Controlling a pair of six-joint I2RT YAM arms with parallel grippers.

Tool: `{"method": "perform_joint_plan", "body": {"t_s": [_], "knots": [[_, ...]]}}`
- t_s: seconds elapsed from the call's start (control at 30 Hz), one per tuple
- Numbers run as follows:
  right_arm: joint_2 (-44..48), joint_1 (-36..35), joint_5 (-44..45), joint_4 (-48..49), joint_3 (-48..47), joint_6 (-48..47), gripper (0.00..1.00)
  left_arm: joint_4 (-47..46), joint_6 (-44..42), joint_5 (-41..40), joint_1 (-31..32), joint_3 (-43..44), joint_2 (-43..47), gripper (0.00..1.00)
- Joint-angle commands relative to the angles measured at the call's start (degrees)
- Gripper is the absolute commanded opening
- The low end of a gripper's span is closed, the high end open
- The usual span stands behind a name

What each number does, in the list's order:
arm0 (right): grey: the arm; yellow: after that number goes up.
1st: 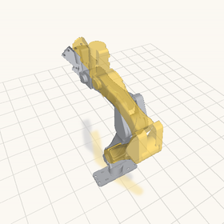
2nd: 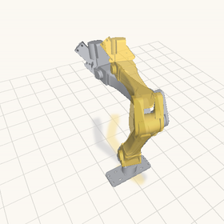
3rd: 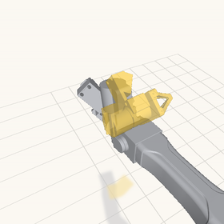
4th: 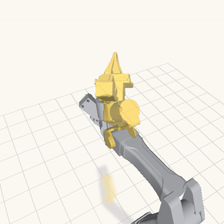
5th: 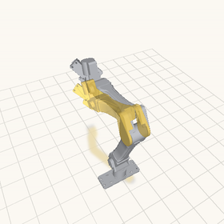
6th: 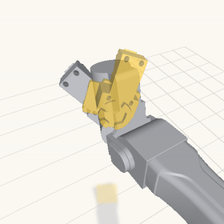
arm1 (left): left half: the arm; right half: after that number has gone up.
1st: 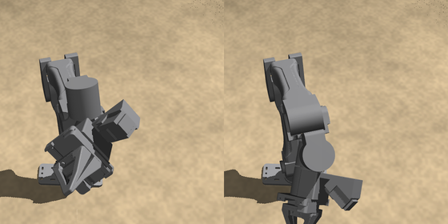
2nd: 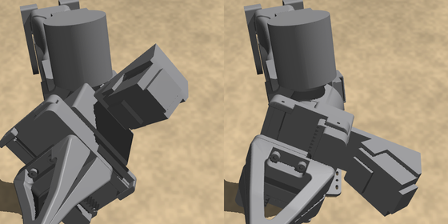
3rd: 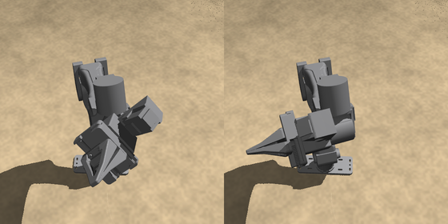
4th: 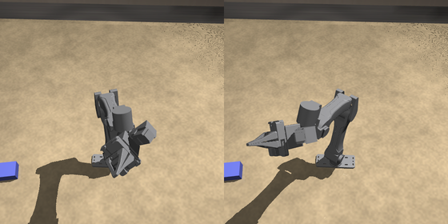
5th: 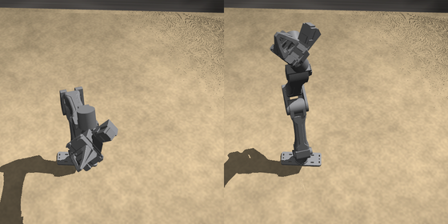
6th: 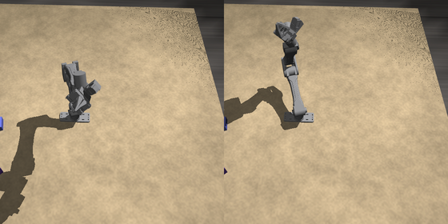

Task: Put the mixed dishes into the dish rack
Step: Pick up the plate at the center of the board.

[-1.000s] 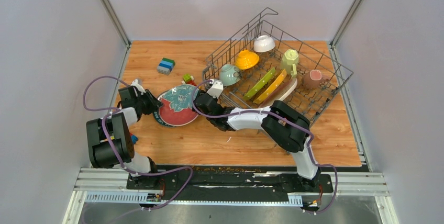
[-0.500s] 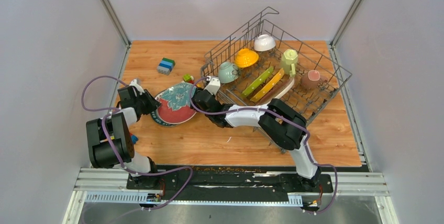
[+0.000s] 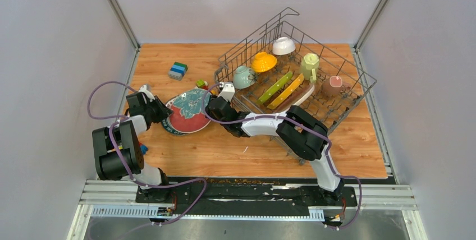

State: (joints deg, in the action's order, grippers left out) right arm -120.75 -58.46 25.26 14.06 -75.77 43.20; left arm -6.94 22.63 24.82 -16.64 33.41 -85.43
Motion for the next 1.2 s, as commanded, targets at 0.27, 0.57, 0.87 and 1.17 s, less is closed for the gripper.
{"method": "perform_joint_plan", "body": {"t_s": [0.27,0.57,0.87,1.17], "knots": [[3.5,-6.2,-14.6,9.5,3.0,-3.4,0.25,-1.4,2.7,13.2,2.1,-1.2,1.2,0.22],[6.0,-7.8,-11.8,8.7,3.7,-0.1,0.41,-3.4,4.0,14.7,2.1,-2.7,1.5,0.20],[4.5,-7.9,-6.4,11.8,4.2,4.5,0.40,-2.9,3.6,14.5,2.1,-3.8,2.6,0.19],[2.3,-7.1,-6.4,12.5,1.5,6.4,0.41,-2.5,3.2,14.8,2.1,-4.4,3.6,0.16]]}}
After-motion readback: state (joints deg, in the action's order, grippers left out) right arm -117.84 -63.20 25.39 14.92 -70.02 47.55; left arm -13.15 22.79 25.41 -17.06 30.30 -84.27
